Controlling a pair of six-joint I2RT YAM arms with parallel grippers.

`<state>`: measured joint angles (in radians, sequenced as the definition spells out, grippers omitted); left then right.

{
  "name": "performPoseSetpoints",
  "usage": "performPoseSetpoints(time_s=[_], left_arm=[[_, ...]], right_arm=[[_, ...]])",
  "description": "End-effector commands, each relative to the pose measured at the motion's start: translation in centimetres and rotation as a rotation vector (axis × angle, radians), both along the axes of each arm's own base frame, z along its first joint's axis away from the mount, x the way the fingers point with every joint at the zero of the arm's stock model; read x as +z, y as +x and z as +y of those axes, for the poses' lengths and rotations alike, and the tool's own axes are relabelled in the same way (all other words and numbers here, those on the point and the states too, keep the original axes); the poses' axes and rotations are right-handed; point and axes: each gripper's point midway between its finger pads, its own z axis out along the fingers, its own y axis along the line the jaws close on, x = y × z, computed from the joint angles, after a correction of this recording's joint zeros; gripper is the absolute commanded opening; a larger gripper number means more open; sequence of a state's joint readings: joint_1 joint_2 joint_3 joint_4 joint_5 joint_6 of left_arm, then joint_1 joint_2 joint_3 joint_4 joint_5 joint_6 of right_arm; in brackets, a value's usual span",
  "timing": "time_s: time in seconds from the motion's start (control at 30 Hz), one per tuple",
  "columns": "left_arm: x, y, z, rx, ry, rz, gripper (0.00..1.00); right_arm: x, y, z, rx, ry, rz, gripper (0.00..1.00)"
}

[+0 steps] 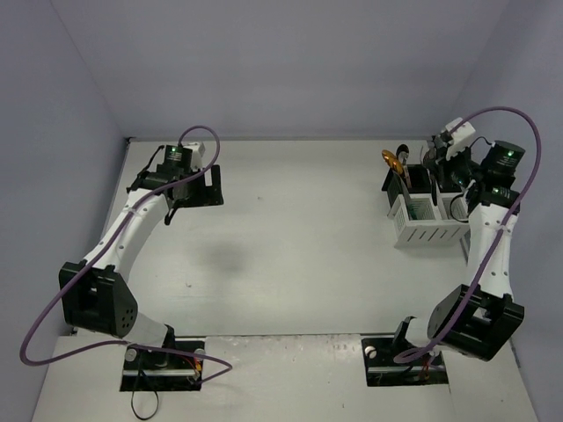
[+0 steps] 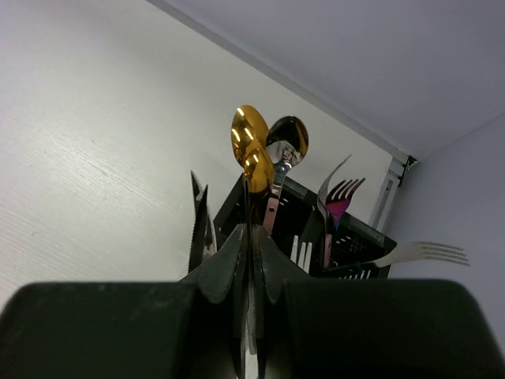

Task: Sort the eating utensils into containers

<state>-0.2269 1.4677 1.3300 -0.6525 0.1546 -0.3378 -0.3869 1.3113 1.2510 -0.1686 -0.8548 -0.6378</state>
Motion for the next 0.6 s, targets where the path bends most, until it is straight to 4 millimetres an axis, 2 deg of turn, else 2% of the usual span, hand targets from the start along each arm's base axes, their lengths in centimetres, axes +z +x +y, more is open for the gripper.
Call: performPoseSetpoints(time_s=[0.0, 0.1, 0.23, 0.57], left_arm=[[2.5, 1.4, 0.0, 0.014, -0.038, -0.083, 0.88], [2.5, 1.5, 0.1, 0.019, -0.044, -0.082, 0.87], [2.4, 1.7, 0.1, 0.024, -0.051, -0.08, 0.88], [2.1, 1.7, 0.5, 0.043, -0.059, -0.076, 0.88]], right_arm=[[2.9, 0.6, -1.6, 0.027, 0.065, -0.101, 0.0], [3.2, 0.0, -1.9, 0.033, 0.106, -0.1, 0.0], [3.2, -0.6, -1.4, 0.049, 0.12, -0.105, 0.0], [3.9, 0.0, -1.3, 0.052, 0.193, -0.104, 0.0]])
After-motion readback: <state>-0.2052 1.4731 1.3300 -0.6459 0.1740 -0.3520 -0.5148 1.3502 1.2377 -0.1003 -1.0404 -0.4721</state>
